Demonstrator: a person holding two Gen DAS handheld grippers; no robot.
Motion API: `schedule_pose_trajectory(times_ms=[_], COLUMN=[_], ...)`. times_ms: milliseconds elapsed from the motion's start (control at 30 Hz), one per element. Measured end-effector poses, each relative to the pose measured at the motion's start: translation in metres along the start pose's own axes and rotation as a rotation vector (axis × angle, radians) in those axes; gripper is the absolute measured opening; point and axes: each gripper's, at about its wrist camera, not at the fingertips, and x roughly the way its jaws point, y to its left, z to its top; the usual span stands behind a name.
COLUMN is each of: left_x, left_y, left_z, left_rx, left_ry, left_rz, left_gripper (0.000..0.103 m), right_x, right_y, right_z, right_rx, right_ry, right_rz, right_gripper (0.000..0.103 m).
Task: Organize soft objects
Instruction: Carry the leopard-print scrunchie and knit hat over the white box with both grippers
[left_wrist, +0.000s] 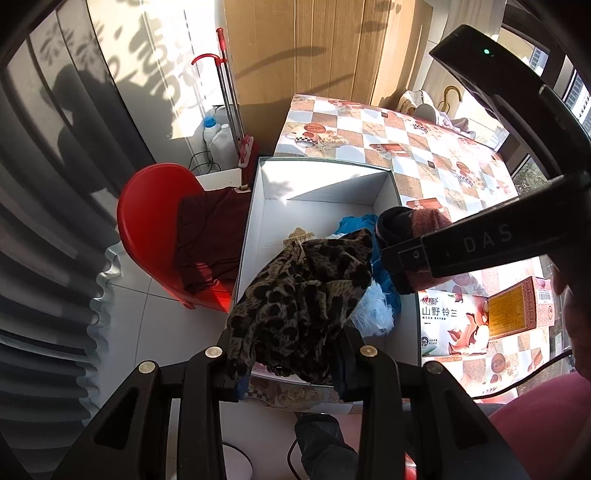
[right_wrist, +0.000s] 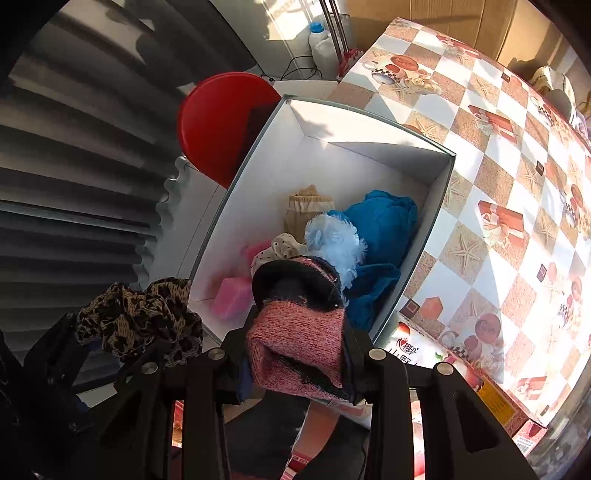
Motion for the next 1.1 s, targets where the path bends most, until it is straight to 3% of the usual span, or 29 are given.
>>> schedule_pose_trajectory(times_ms=[333,700,1100], left_x=[0.01,0.049,0.069], left_y=[0.001,-0.002,-0.005], left_z=[0.002,0.023,0.047], left_rx=[-0.018,-0.016,-0.018], left_ry=[0.044,0.13,0.155], left_rz=[0.005,-0.009,0.003], left_gripper=[0.037,0.037,0.037], right_x=[-0.005,-0.013,-0.012], right_y=[-0.019,-0.049,-0.052], right_z=[-0.009,-0.01,0.003], right_rx=[0.074,0.157,0.131], right_ry=[-0.049,-0.093,-0.088], right_rz=[0.05,0.036,0.027], right_gripper=[0.037,0.037,0.038])
